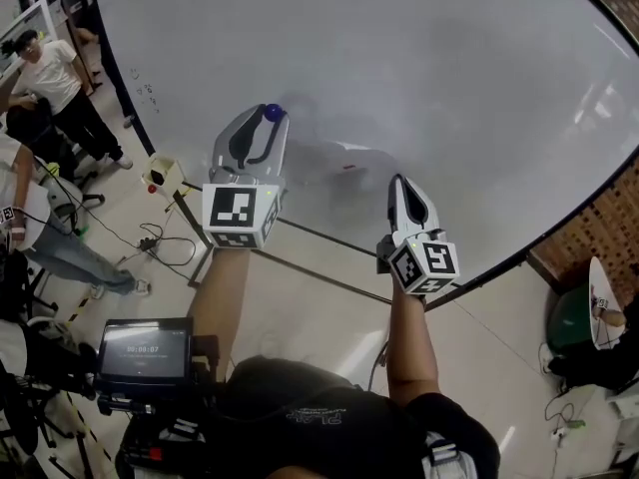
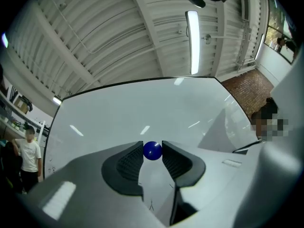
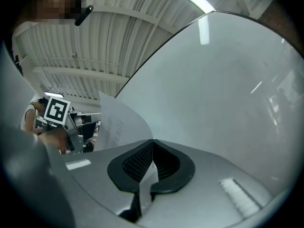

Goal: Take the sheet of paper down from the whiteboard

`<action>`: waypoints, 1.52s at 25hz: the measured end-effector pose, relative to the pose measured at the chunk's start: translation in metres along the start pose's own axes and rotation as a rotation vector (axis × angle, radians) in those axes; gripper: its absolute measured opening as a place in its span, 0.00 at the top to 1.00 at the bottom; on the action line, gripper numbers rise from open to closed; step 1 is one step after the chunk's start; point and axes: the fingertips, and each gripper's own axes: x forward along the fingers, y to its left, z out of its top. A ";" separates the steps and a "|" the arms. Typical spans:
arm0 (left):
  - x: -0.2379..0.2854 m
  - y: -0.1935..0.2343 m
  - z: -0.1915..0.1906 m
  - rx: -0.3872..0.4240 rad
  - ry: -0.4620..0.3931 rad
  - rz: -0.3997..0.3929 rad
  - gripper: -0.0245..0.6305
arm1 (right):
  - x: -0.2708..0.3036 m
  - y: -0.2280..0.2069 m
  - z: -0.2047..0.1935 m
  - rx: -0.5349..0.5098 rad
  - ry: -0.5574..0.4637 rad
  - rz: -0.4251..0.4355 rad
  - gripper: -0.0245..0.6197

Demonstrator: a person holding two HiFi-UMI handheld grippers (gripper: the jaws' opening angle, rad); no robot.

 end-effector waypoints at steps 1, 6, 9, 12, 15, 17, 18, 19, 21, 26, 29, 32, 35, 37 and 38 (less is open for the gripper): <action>-0.005 0.000 -0.003 0.000 0.012 0.006 0.78 | -0.002 0.002 -0.003 -0.005 0.007 0.000 0.94; -0.015 -0.005 -0.023 -0.019 0.056 -0.009 0.78 | -0.006 0.017 -0.015 -0.045 0.028 -0.014 0.94; -0.017 -0.012 -0.026 -0.039 0.061 -0.039 0.78 | -0.008 0.026 -0.015 -0.078 0.037 -0.033 0.94; -0.019 -0.015 -0.034 -0.065 0.073 -0.064 0.78 | -0.006 0.035 -0.013 -0.083 0.044 -0.055 0.94; -0.022 -0.013 -0.039 -0.076 0.080 -0.079 0.78 | -0.005 0.043 -0.010 -0.115 0.046 -0.077 0.94; -0.026 -0.009 -0.044 -0.080 0.088 -0.085 0.78 | -0.005 0.050 -0.011 -0.135 0.050 -0.084 0.94; -0.029 -0.008 -0.046 -0.084 0.092 -0.087 0.78 | -0.005 0.054 -0.012 -0.145 0.054 -0.088 0.94; -0.031 -0.006 -0.047 -0.087 0.095 -0.088 0.78 | -0.005 0.057 -0.012 -0.156 0.058 -0.092 0.94; -0.036 -0.003 -0.051 -0.091 0.101 -0.091 0.78 | -0.003 0.065 -0.012 -0.173 0.065 -0.102 0.94; -0.040 0.005 -0.061 -0.093 0.117 -0.100 0.78 | 0.006 0.075 -0.016 -0.187 0.074 -0.127 0.94; -0.039 0.006 -0.062 -0.088 0.120 -0.102 0.78 | 0.010 0.077 -0.015 -0.195 0.071 -0.128 0.94; -0.041 0.007 -0.063 -0.085 0.123 -0.105 0.78 | 0.012 0.081 -0.014 -0.203 0.071 -0.128 0.94; -0.043 0.008 -0.065 -0.086 0.129 -0.107 0.78 | 0.013 0.087 -0.015 -0.205 0.071 -0.127 0.94; -0.044 0.009 -0.067 -0.089 0.133 -0.109 0.78 | 0.013 0.089 -0.017 -0.210 0.074 -0.127 0.94; -0.045 0.009 -0.068 -0.091 0.134 -0.110 0.78 | 0.013 0.090 -0.018 -0.212 0.075 -0.128 0.94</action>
